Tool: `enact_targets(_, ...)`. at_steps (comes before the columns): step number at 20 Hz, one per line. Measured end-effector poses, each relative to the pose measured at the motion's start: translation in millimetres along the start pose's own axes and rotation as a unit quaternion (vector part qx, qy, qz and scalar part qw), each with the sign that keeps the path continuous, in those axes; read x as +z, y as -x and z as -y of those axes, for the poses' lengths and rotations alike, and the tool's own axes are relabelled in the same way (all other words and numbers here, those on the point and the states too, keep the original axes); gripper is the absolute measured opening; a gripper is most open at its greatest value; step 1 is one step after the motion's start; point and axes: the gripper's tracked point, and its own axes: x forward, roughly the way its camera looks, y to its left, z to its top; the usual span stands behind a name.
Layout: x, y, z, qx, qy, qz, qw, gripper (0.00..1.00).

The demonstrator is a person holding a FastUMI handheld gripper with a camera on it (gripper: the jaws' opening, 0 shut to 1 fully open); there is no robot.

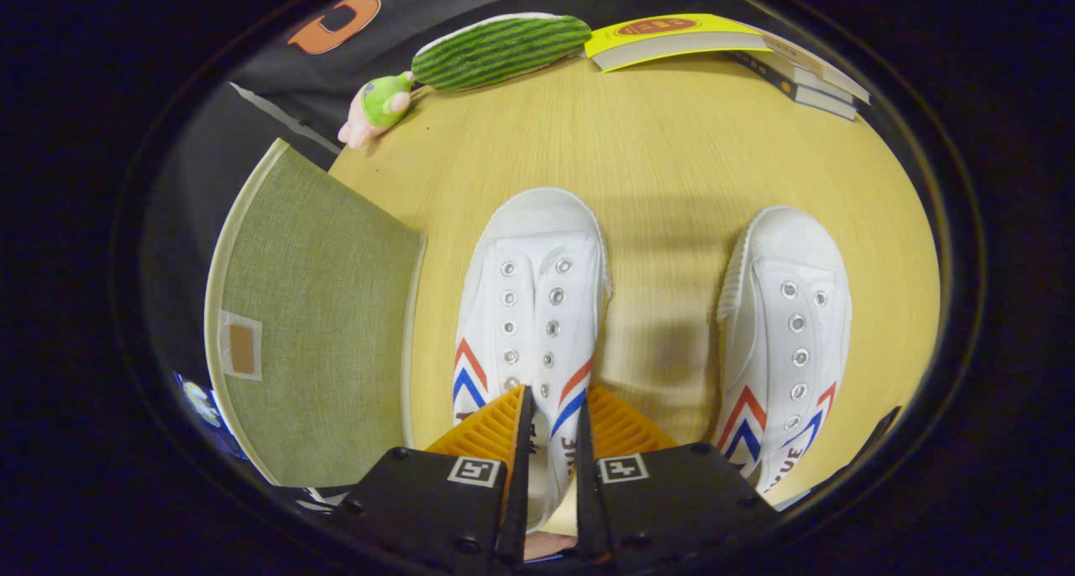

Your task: Open the storage box then place both shoes into the box .Put the left shoe in first, then the right shoe, with the right side of both shoes facing outward in a uniform manner.

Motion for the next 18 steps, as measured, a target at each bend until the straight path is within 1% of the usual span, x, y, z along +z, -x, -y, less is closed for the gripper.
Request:
enact_targets(1, 0, -1, 0, 0.0, -0.005, 0.001, 1.0, 0.23)
enact_targets(2, 1, 1, 0, 0.002, -0.01, 0.006, 1.0, 0.2)
enact_targets(3, 2, 4, 0, 0.005, -0.022, 0.012, 1.0, 0.12)
enact_targets(4, 1, 4, -1, 0.009, -0.027, 0.015, 0.999, 0.08)
enact_targets(5, -1, 5, -2, 0.014, -0.03, 0.016, 0.999, 0.06)
enact_targets(8, -3, 14, -15, 0.042, -0.061, 0.019, 0.997, 0.06)
enact_targets(12, -3, 41, -34, 0.072, -0.088, 0.029, 0.993, 0.06)
enact_targets(15, -2, 76, -52, 0.094, -0.1, 0.047, 0.989, 0.06)
enact_targets(18, 0, 120, -75, 0.108, -0.088, 0.074, 0.987, 0.06)
